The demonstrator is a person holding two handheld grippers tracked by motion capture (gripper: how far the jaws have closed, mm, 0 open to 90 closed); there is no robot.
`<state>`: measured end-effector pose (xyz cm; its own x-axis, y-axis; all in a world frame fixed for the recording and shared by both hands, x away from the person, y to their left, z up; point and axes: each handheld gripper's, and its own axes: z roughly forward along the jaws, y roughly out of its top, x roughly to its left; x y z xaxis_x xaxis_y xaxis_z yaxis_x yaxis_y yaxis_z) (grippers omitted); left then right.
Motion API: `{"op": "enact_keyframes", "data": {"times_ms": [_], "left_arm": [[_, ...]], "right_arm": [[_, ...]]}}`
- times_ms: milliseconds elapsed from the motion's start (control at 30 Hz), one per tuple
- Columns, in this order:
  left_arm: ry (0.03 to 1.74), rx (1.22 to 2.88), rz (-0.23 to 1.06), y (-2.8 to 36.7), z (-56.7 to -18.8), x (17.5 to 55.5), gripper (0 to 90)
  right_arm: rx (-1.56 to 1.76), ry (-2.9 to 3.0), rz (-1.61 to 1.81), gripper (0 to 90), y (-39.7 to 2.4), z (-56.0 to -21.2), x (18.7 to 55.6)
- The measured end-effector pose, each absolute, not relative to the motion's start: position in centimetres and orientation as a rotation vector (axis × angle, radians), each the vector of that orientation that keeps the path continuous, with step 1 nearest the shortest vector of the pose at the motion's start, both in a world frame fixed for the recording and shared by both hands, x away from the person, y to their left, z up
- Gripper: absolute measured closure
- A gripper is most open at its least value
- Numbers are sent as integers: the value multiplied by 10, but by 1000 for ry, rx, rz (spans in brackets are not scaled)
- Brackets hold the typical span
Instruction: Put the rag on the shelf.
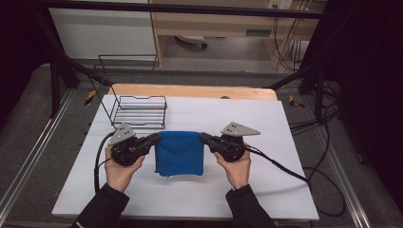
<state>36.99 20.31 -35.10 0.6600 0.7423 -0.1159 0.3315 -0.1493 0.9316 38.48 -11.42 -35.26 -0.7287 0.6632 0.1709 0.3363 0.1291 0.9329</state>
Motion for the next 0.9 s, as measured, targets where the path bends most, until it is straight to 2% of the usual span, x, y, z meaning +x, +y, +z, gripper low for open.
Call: {"op": "enact_keyframes", "data": {"times_ms": [900], "left_arm": [[872, 1628, 545, 238, -321, 369, 846]], "right_arm": [[861, 2022, 1679, 864, -76, -320, 392]]}}
